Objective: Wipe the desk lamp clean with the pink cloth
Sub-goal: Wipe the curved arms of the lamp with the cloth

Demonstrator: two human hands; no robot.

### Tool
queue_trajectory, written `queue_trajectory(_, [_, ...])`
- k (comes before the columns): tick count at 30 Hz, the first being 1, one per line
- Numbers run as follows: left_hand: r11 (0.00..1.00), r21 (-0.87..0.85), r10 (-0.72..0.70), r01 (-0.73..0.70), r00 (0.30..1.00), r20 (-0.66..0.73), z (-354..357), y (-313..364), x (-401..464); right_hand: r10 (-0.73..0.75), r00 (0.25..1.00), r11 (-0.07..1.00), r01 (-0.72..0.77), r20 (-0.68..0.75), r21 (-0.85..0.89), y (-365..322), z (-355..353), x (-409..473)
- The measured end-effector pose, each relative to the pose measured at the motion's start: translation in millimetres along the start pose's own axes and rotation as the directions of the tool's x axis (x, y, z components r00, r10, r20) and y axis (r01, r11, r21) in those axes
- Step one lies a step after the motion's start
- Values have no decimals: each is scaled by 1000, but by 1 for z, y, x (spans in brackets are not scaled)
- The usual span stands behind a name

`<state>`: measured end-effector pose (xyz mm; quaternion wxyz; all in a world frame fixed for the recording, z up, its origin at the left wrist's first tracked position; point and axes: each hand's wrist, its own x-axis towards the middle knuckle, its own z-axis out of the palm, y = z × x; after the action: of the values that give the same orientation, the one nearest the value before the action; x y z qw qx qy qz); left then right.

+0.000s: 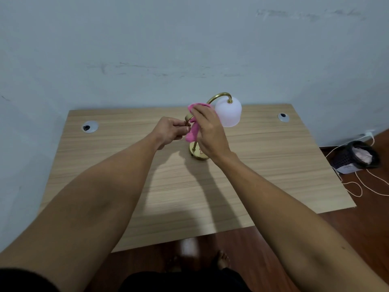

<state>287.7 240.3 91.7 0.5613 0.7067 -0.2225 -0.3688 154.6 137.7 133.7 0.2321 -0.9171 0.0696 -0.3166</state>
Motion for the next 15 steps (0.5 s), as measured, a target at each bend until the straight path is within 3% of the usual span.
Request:
queue_trajectory(3, [1000,7,5,-5,1000,-10,-1,0,-2,-46,989,981,71,139,-179,1,10,0])
queue_trajectory(8, [1000,13,7,-7,1000,-21,-1,0,0,-306,938,905,340,165,-257,16,4,-8])
queue_trajectory(10, [1000,6,-5,5,1000,-25,0,1,0,-192,979,960,202,67,-196,21,3,-18])
queue_trajectory(12, [1000,-2,-16,16,999,-37,0,2,0,79,996,995,-81,-29,-61,28,2,-34])
queue_trajectory(13, [1000,-3,-21,21,999,-45,0,2,0,242,969,970,-241,-39,39,32,1,-41])
queue_trajectory(15, [1000,1,-29,29,998,-52,1,1,-1,525,851,815,-508,15,277,40,-3,-49])
